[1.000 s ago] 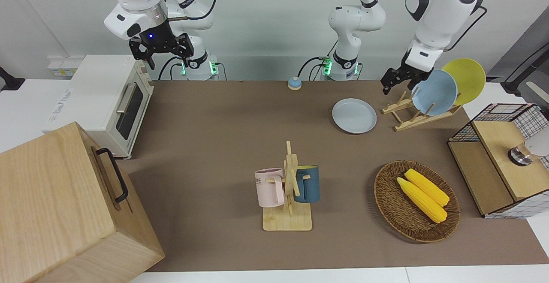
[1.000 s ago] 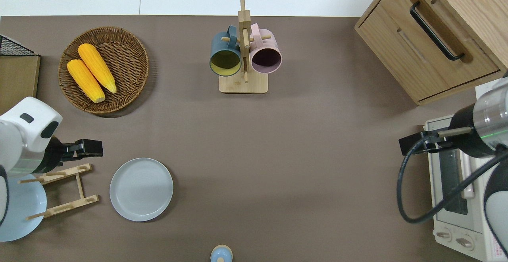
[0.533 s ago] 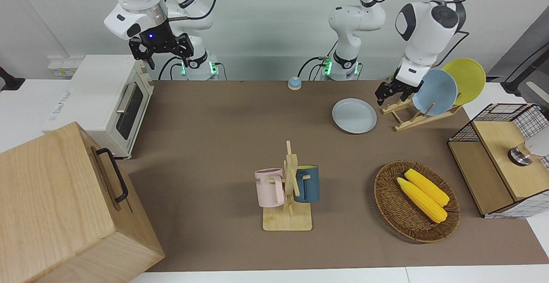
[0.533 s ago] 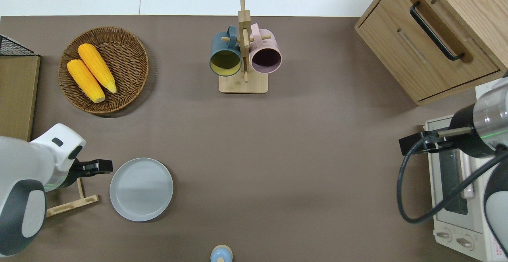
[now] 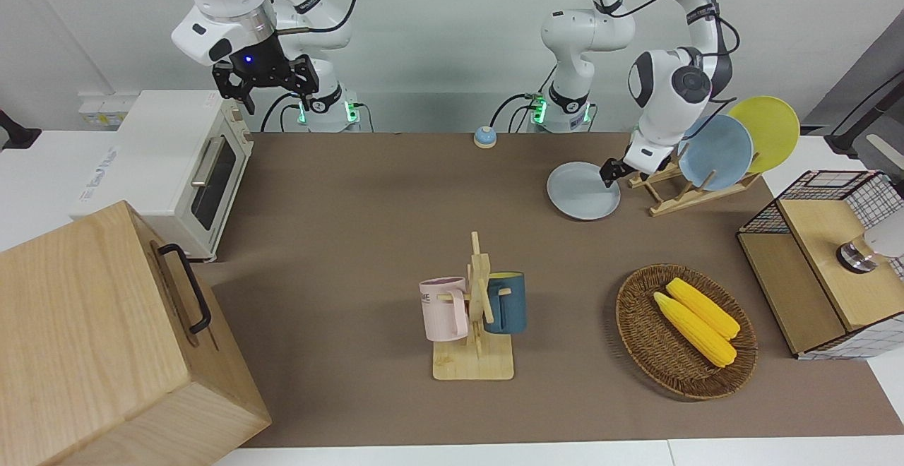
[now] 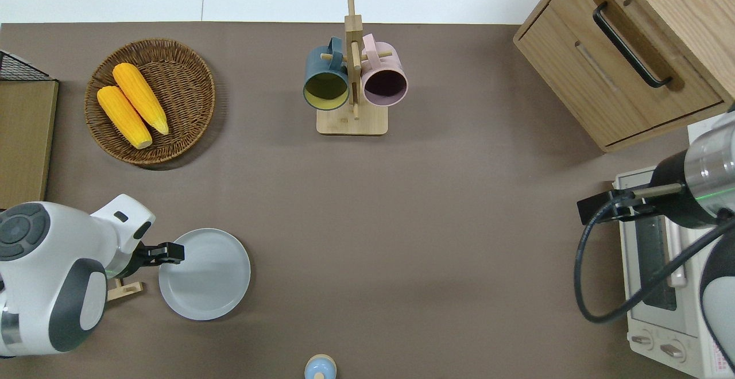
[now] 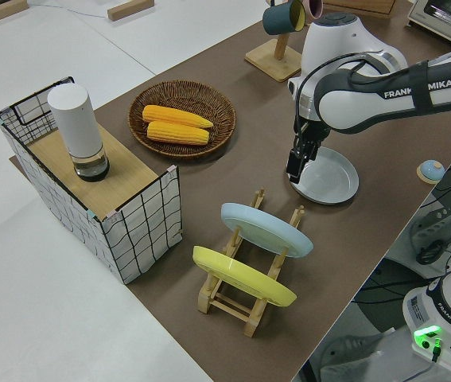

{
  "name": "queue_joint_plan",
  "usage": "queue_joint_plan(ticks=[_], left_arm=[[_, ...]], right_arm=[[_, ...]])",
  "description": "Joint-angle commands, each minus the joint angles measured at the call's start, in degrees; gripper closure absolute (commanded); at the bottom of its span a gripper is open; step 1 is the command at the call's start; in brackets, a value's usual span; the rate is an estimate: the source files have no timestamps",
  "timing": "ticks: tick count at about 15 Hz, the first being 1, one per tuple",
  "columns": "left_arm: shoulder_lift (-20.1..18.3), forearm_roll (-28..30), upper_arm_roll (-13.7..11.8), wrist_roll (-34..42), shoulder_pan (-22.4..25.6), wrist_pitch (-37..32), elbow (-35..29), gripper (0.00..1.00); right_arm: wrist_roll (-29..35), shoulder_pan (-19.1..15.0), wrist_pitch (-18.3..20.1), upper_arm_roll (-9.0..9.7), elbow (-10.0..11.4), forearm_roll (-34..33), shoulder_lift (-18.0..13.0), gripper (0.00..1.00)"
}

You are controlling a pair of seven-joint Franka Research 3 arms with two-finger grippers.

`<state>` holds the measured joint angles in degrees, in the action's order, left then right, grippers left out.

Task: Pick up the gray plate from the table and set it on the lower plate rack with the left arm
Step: 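Lower the left gripper and grasp the gray plate's rim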

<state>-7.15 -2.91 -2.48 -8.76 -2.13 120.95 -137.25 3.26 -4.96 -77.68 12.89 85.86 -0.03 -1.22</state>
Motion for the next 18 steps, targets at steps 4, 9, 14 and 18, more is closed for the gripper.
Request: queue_joint_plan(ticks=[4,9,14,18], left_arm=[[6.4,1.5,0.0,-0.2,0.1,5.8,-0.1,0.11],[7.1,2.4,0.0,-0.4,0.2,5.5,-0.1,0.66],[7.8,4.3,0.0,-0.3,0.2,5.0,0.0,1.0],[7.1,4.6,-0.2,-0.1,0.2,0.4,4.1,1.0]], right_arm=[[-0.2,-0.8,0.9,0.38,-0.3,0.2,-0.3,0.013],[-0.2,-0.8,0.9,0.38,-0.3,0.2,-0.3,0.011],[-0.2,-0.8,0.9,0.38,-0.3,0.2,-0.3,0.011],[-0.2,-0.8,0.9,0.38,-0.3,0.2,-0.3,0.011]])
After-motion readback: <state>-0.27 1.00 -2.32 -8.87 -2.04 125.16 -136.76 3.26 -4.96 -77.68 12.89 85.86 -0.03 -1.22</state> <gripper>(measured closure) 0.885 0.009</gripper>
